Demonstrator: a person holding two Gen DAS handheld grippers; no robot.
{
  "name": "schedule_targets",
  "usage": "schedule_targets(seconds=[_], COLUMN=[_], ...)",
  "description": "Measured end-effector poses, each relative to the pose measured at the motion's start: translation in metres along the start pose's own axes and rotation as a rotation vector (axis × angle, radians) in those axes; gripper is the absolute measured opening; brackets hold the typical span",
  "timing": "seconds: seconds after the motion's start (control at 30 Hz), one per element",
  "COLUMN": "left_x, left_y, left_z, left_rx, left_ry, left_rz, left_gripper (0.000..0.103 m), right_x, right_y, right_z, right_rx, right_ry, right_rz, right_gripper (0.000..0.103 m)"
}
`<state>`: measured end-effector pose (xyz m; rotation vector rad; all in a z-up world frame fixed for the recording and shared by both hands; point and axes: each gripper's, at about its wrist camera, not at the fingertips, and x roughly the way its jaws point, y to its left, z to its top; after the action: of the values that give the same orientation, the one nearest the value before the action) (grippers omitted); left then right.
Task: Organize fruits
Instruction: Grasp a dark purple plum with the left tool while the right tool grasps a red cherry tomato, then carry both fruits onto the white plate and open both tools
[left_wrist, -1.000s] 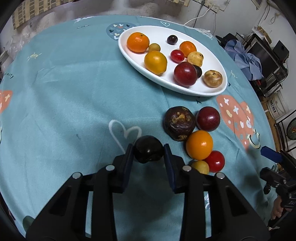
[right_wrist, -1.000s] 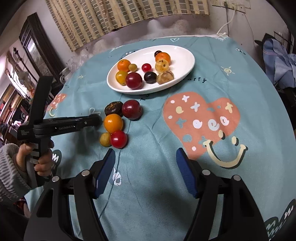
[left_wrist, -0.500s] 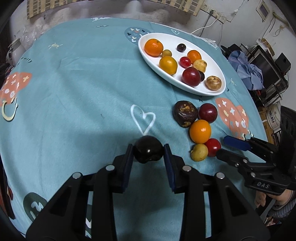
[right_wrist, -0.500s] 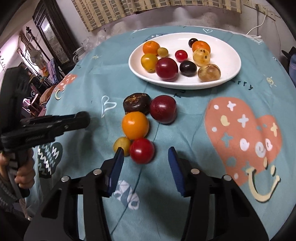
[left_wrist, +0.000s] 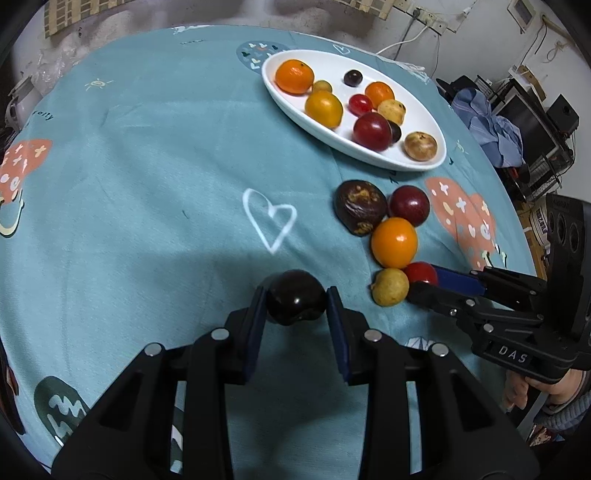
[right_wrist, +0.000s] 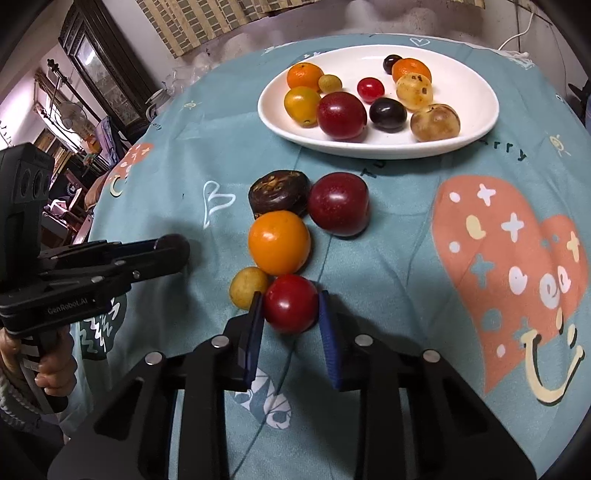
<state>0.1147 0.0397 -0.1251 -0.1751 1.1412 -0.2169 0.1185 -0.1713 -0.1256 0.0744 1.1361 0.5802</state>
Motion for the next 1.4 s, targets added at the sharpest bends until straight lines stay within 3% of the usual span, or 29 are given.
schedule_targets(seconds=[0.3,0.47,0.63,0.8,1.0,1.1,1.17,1.23,1.3,1.33,1.4], left_x=[-0.003,-0.004,-0.006,0.005,0.043,0.065,0.075,0.08,0.081,0.079,0.072], left_y=[-0.029,-0.046,-0.058,-0.067,-0.073,-0.074,-0.074,-0.072,-0.067,-0.063,-0.056], left_z=[-0.016,-0.001,0.057,0.135,0.21,0.225,0.229,0.228,0.225,0.222,0.213], left_rx=[0.054,0.088,0.13,0.15,0.152,0.149,0.146,0.139,0.122,0.111,0.095], left_ry=[0.021,0.002,-0.073,-0.146,-0.167,-0.155,-0.161,-0.166,-0.161,-0.158,-0.16], left_rz=[-0.049,-0.068,-0.064,-0.051,-0.041,-0.027,-0.022,-0.012,-0.019,-0.023,-0.019], left_gripper=[0.033,0.033,0.033,0.033,0.033,0.034,0.05,0.058,0.058,0.058,0.058], right_x=[-0.034,-0.067,-0.093,-0.09,-0.057,-0.039,-0.031,-0.024,-0.022,-0.025,-0.035], right_y=[-0.011,-0.035,-0.06,-0.077,-0.095,-0.1,-0.104,-0.108,-0.108,-0.107,-0.102], right_z=[-0.041,-0.039,0.001,0.061,0.115,0.126,0.129,0.128,0.126,0.124,0.12], right_rx=[0.054,0.117,0.14,0.125,0.11,0.099,0.112,0.133,0.146,0.146,0.135], right_ry=[-0.001,-0.086,-0.201,-0.282,-0.304,-0.285,-0.276,-0.254,-0.252,-0.266,-0.319], right_rz=[-0.009,-0.062,-0.104,-0.12,-0.155,-0.182,-0.189,-0.171,-0.171,-0.173,-0.191], right_gripper=[0.029,0.029,0.029,0.029,0.029,0.03,0.03,0.031,0.04,0.059,0.062])
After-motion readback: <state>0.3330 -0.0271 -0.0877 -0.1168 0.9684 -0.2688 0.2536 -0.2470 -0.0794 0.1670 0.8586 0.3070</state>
